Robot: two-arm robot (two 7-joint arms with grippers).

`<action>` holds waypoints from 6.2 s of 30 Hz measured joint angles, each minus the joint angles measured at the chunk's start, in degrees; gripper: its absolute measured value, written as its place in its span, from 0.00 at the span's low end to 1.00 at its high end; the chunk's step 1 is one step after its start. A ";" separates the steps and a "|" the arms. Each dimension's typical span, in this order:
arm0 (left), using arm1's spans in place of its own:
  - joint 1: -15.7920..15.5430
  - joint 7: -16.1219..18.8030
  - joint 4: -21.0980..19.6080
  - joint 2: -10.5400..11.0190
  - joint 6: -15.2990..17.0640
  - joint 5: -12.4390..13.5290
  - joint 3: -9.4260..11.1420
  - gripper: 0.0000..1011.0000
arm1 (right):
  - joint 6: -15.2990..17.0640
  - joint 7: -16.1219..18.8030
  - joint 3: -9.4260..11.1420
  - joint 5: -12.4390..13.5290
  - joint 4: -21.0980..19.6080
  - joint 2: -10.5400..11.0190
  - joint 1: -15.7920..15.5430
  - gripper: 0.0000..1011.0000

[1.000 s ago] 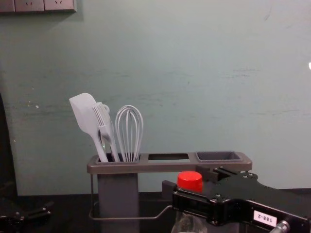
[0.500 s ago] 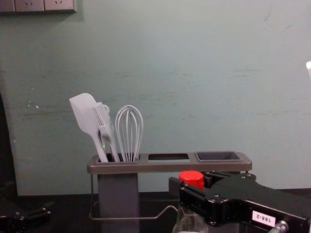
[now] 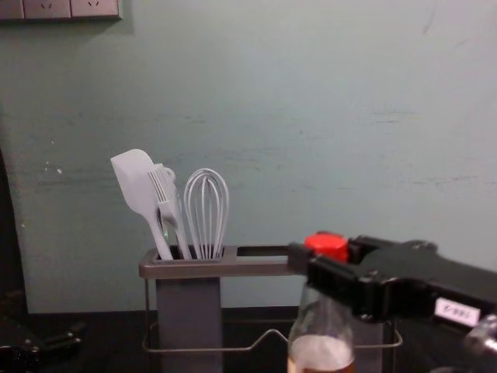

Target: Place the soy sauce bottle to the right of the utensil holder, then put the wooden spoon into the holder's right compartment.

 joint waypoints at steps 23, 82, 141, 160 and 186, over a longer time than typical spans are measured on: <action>0.00 0.00 0.00 0.00 0.00 0.00 0.01 0.99 | -2.01 -2.68 13.41 4.45 -5.37 7.10 -10.47 0.37; 0.00 0.00 0.00 0.00 0.00 0.00 0.00 0.99 | -6.82 -2.24 10.63 1.62 18.87 -4.33 7.59 0.76; 0.00 0.00 0.00 0.00 0.00 0.00 0.00 0.99 | 2.13 -4.58 9.89 -7.28 2.85 3.14 -10.80 0.99; 0.00 0.00 0.00 0.00 0.00 0.00 0.00 0.99 | 5.70 -4.73 9.64 -7.36 2.36 3.20 -10.40 0.99; 0.00 -0.01 0.00 0.00 0.00 0.00 0.00 0.99 | 59.06 -4.78 6.18 -7.80 -7.92 4.47 0.79 0.99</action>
